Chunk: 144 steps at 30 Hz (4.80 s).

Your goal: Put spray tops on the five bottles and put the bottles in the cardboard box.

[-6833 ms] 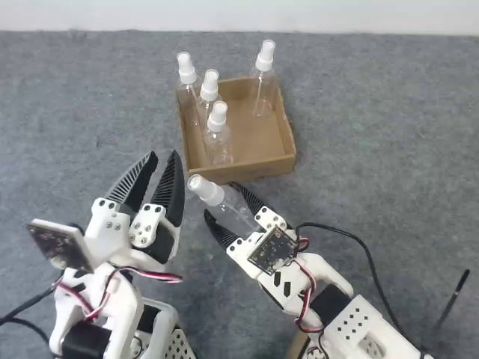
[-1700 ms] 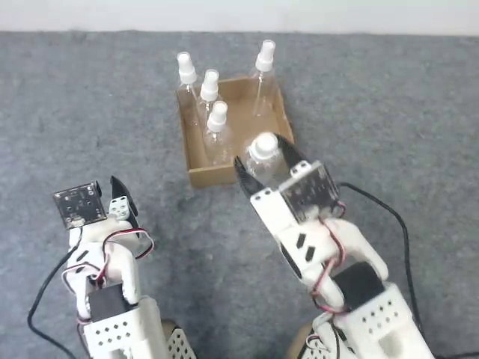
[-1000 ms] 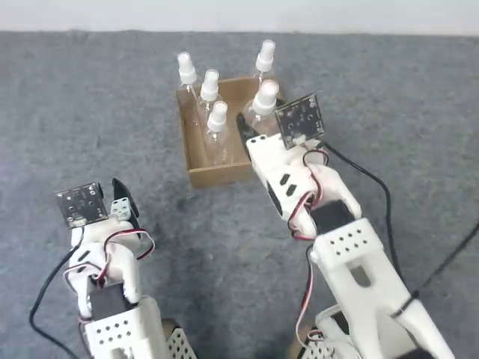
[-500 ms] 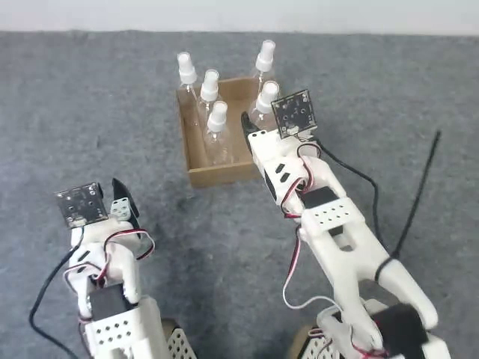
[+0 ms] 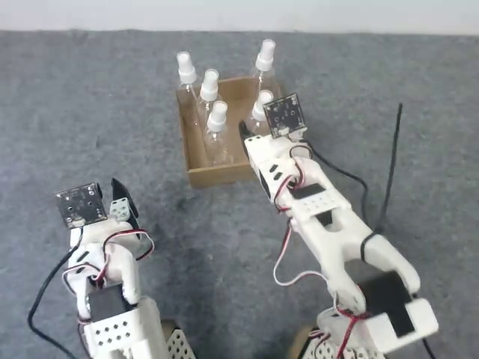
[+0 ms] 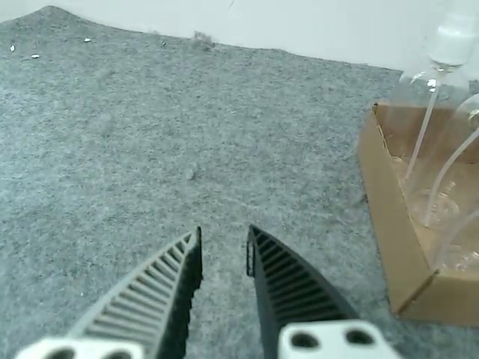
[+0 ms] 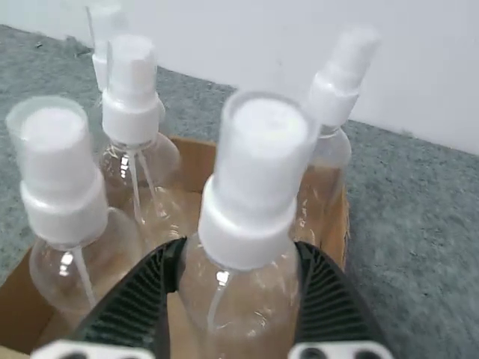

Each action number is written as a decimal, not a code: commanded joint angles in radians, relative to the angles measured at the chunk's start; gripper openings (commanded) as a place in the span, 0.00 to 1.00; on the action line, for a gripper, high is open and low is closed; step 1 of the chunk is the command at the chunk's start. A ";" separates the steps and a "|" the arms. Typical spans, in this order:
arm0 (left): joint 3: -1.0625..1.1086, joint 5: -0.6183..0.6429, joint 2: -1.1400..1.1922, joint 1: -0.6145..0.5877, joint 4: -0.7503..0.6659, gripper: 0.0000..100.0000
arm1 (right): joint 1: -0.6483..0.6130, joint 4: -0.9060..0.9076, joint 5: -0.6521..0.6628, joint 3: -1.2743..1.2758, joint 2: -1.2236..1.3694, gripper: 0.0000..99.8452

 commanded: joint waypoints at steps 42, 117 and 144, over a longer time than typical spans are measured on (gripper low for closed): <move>-0.010 -0.008 -0.021 -0.005 -0.032 0.09 | 0.028 0.200 -0.011 -0.206 0.082 0.16; -0.010 0.000 -0.021 0.006 -0.037 0.09 | 0.024 0.937 -0.008 -0.187 -0.315 0.01; 0.008 -0.006 -0.021 0.138 -0.035 0.09 | 0.174 1.073 -0.003 0.434 -1.101 0.01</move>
